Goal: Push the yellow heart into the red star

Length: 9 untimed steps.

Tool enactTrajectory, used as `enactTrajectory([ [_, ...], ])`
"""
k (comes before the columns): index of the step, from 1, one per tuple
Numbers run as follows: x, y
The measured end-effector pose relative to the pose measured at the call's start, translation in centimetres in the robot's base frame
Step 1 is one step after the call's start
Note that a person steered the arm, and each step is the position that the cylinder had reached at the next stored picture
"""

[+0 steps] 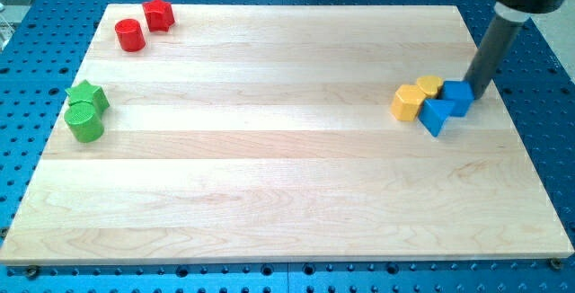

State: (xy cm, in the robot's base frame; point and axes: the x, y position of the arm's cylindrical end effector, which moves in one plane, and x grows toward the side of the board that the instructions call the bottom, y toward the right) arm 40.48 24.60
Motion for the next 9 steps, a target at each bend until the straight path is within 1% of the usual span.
enactTrajectory([
  [1,6.2,-4.8],
  [2,6.6,-4.5],
  [3,1.7,-0.6],
  [4,1.1,-3.3],
  [5,-1.1,-10.8],
  [6,-3.8,-16.9],
  [7,-2.7,-12.1],
  [9,-2.3,-5.3],
])
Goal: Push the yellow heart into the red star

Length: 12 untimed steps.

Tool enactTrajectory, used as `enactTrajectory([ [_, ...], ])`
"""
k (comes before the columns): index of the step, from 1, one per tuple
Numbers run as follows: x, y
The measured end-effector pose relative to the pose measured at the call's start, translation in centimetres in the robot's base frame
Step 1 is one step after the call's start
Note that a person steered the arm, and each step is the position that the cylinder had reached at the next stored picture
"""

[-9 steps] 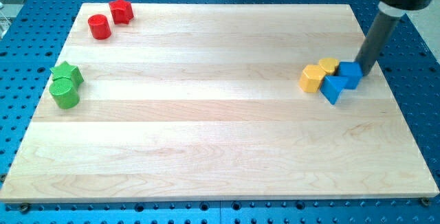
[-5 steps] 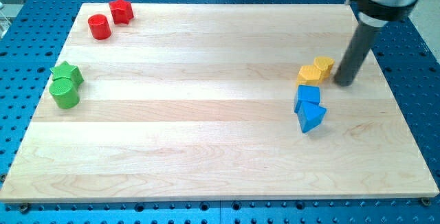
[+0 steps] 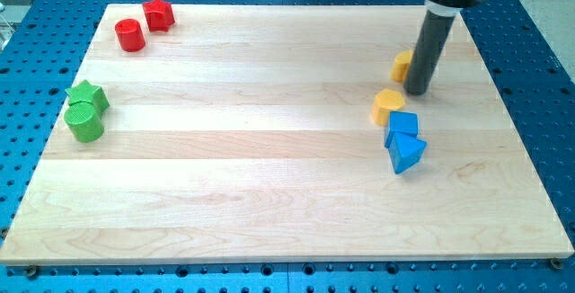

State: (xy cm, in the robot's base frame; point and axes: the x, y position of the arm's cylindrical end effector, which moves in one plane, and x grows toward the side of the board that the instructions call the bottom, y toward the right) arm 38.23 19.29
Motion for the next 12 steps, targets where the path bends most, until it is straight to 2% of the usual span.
enactTrajectory([
  [2,-4.4,-3.9],
  [3,-3.0,1.5],
  [4,-5.0,3.0],
  [5,-7.6,-3.7],
  [6,-7.5,-14.6],
  [7,-7.9,-17.2],
  [8,-7.7,-22.8],
  [9,-9.2,-27.1],
  [10,-10.2,-25.5],
  [11,-11.4,-30.7],
  [12,-10.7,-33.9],
])
